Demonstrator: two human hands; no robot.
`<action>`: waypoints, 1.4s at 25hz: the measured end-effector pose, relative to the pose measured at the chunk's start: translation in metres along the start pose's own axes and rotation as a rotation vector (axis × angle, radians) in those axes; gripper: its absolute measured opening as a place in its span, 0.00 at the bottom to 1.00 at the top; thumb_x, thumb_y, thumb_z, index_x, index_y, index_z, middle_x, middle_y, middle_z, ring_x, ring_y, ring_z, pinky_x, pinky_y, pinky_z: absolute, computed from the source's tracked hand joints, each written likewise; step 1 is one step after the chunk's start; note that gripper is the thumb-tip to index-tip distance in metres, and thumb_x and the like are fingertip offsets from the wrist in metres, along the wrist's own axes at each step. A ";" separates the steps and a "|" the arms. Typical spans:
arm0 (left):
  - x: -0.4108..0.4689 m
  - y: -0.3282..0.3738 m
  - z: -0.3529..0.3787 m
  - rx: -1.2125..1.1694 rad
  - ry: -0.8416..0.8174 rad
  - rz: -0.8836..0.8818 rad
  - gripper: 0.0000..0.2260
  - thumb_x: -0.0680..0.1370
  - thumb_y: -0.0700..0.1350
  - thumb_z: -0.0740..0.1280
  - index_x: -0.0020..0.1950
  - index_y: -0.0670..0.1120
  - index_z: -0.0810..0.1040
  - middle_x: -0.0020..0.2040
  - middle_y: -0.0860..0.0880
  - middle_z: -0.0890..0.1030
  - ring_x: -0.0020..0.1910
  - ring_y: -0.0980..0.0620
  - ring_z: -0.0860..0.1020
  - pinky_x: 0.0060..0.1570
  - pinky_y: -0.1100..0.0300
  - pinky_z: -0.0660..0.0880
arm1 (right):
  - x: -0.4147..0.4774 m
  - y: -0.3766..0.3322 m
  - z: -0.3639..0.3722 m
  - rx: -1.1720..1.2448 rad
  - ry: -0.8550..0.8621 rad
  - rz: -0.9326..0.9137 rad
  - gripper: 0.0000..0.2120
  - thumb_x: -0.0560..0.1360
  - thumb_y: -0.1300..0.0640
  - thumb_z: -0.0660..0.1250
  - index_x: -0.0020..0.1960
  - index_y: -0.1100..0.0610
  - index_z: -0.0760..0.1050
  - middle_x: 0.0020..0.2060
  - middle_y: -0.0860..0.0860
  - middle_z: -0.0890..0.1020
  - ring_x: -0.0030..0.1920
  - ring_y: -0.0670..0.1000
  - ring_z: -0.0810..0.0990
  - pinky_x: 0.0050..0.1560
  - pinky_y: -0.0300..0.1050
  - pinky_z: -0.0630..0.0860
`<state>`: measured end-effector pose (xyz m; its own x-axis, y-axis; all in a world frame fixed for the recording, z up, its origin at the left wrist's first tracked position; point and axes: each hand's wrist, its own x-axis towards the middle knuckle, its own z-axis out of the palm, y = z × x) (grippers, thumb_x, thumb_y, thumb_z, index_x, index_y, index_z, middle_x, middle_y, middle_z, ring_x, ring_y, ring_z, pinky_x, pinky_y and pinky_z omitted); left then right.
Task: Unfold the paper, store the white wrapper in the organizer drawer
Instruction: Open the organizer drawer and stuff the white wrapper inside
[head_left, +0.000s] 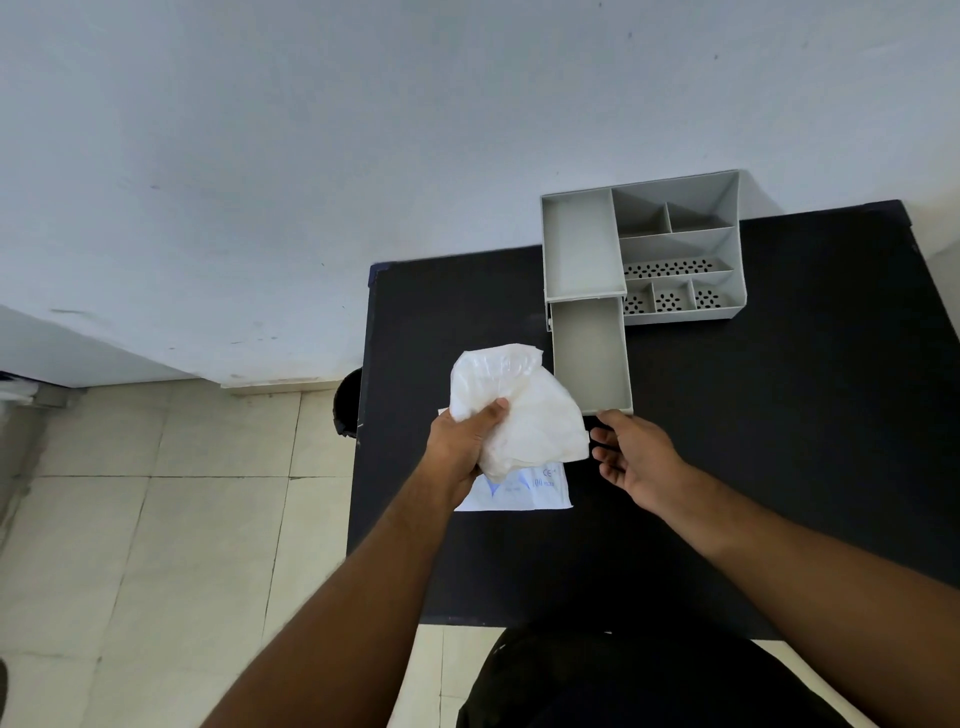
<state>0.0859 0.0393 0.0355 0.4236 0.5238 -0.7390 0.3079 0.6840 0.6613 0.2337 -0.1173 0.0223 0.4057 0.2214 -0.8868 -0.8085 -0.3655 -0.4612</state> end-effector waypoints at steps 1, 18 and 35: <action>-0.001 0.000 0.001 0.004 -0.004 -0.002 0.26 0.70 0.45 0.81 0.65 0.41 0.78 0.57 0.43 0.85 0.54 0.42 0.85 0.51 0.42 0.82 | -0.001 0.000 -0.001 0.005 0.001 -0.002 0.04 0.79 0.54 0.67 0.52 0.53 0.78 0.40 0.51 0.81 0.34 0.49 0.76 0.35 0.44 0.73; -0.014 0.011 0.045 0.471 -0.179 -0.040 0.21 0.73 0.52 0.78 0.61 0.44 0.80 0.51 0.48 0.87 0.51 0.47 0.85 0.45 0.52 0.83 | -0.020 -0.028 -0.007 -0.206 -0.167 -0.352 0.15 0.72 0.52 0.77 0.56 0.57 0.82 0.49 0.55 0.88 0.49 0.55 0.87 0.55 0.57 0.83; 0.034 0.035 0.104 0.803 0.113 0.246 0.22 0.70 0.52 0.79 0.58 0.43 0.78 0.52 0.47 0.82 0.49 0.48 0.82 0.44 0.57 0.80 | 0.016 -0.065 -0.003 -0.440 0.290 -0.649 0.19 0.68 0.51 0.79 0.55 0.52 0.77 0.46 0.47 0.82 0.46 0.49 0.81 0.44 0.44 0.77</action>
<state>0.1993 0.0280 0.0472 0.4834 0.6870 -0.5425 0.7477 -0.0016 0.6641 0.2936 -0.0927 0.0377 0.8757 0.2901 -0.3860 -0.1606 -0.5789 -0.7994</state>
